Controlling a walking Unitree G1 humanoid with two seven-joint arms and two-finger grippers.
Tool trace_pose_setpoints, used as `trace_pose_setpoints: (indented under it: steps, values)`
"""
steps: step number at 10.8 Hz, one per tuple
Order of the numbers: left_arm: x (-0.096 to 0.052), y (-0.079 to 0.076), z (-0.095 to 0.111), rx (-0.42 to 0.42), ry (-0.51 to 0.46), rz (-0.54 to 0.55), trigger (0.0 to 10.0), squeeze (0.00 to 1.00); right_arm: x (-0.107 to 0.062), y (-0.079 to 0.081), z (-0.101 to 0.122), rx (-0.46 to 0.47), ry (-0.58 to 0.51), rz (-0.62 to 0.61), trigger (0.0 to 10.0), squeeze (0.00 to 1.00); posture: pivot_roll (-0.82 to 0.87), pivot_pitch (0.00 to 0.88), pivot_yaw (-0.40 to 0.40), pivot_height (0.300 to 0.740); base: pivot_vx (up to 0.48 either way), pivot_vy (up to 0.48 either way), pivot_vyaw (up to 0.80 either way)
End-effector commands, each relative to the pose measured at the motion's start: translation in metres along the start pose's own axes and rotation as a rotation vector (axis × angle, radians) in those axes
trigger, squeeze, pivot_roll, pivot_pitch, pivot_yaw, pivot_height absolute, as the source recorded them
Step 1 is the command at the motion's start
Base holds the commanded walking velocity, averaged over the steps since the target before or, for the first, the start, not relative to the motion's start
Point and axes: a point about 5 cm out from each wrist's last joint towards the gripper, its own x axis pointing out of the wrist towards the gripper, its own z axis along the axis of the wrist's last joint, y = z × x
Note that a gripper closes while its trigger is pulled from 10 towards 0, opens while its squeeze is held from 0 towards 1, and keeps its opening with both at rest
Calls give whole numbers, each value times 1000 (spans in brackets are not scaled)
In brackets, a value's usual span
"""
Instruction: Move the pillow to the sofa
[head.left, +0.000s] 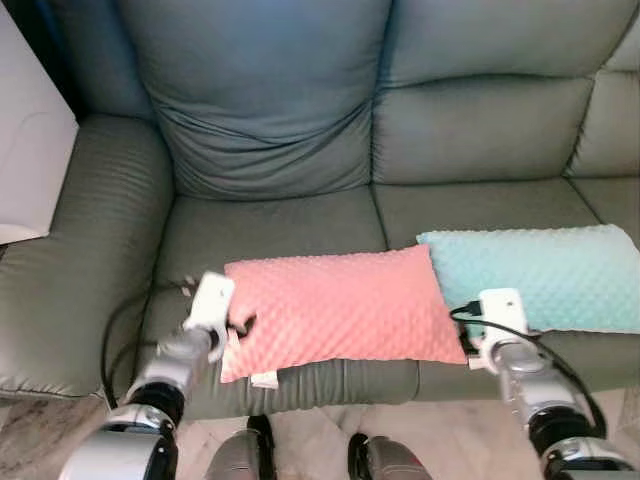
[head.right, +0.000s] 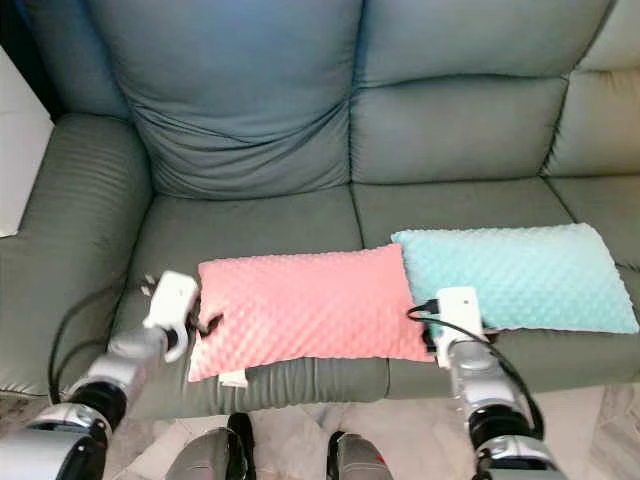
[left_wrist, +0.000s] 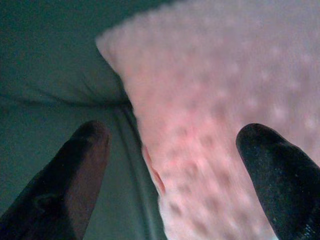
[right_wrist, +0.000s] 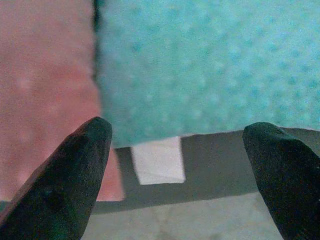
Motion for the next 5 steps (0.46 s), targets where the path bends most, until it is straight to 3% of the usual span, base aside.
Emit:
trace_pose_setpoints:
  steps: [1,3,5]
  values:
    - [-3,9,3,-13,-33,23,10000,0,0,-5,-12,-18,51,-25,10000,0,-98,311,19,740,0,0,0]
    - [-13,21,12,-52,-106,63,10000,0,0,-4,-21,-39,86,-29,10000,0,-74,325,26,740,0,0,0]
    - [-33,30,10,-63,-171,126,10000,0,0,-2,-26,-64,113,-27,10000,0,-47,337,32,740,0,0,0]
